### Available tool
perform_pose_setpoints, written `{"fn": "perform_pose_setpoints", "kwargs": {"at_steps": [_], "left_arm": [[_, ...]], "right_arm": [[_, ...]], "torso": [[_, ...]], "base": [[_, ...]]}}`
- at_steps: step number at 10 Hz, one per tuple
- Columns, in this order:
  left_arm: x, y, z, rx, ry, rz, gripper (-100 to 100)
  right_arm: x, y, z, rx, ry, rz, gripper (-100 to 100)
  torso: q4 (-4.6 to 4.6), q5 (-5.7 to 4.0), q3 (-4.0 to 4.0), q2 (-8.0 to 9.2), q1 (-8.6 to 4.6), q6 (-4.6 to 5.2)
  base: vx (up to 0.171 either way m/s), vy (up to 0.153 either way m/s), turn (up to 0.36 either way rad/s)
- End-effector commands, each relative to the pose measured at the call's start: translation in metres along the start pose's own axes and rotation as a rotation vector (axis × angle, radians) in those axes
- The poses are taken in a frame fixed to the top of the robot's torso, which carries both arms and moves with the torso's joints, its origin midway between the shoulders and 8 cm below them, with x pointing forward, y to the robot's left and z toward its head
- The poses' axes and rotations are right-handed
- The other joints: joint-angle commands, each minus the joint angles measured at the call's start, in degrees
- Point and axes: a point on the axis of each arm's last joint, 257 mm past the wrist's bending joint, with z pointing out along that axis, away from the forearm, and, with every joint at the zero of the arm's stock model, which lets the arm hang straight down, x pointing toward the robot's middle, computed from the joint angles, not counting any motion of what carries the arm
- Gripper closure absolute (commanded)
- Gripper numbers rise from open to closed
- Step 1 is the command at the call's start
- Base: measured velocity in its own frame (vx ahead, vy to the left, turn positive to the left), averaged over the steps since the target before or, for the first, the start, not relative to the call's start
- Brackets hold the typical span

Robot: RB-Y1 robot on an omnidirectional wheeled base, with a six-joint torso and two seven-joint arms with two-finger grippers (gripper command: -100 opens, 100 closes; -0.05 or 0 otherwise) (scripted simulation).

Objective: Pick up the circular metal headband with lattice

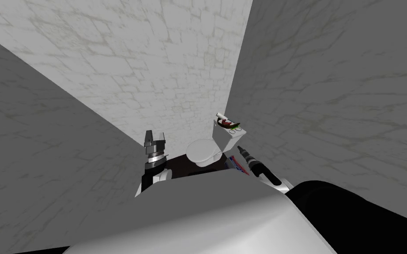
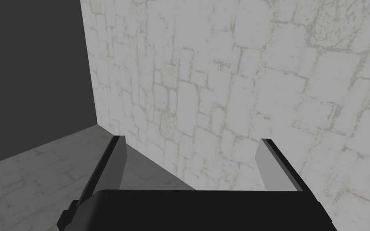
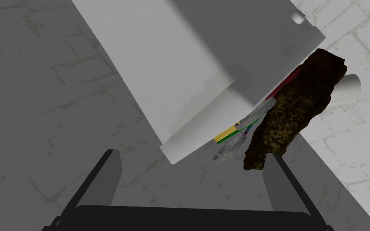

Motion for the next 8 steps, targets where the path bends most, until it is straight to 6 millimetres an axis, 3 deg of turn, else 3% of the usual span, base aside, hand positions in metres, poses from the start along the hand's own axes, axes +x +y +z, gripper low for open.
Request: {"fn": "perform_pose_setpoints", "kwargs": {"at_steps": [1,2,3,4,5,8], "left_arm": [[0.0,0.0,0.0,0.0,0.0,0.0,0],[0.0,0.0,0.0,0.0,0.0,0.0,0],[0.0,0.0,0.0,0.0,0.0,0.0,0],[0.0,0.0,0.0,0.0,0.0,0.0,0],[0.0,0.0,0.0,0.0,0.0,0.0,0],[0.0,0.0,0.0,0.0,0.0,0.0,0]], "right_arm": [[0.003,-0.023,-0.002,0.058,0.022,-0.026,-100],[0.001,-0.047,-0.009,0.12,0.048,-0.076,-100],[0.003,-0.052,-0.009,0.14,0.056,-0.076,-100],[-0.001,-0.075,-0.017,0.196,0.08,-0.127,-100],[0.001,-0.081,-0.018,0.221,0.09,-0.127,-100],[-0.008,-0.129,-0.038,0.35,0.152,-0.232,-100]], "torso": [[0.0,0.0,0.0,0.0,0.0,0.0],[0.0,-0.01,0.01,0.01,-0.04,0.05],[0.0,0.0,0.0,-0.01,0.01,-0.01],[0.0,-0.01,-0.01,-0.02,-0.03,0.04],[0.0,0.01,0.0,-0.01,0.03,0.01],[0.0,-0.01,-0.01,-0.01,-0.08,0.06]], "base": [[0.004,0.043,0.127],[0.009,0.059,0.28],[0.013,0.044,0.157],[0.008,0.064,0.229],[0.008,0.045,0.138],[0.011,0.042,0.25]]}}
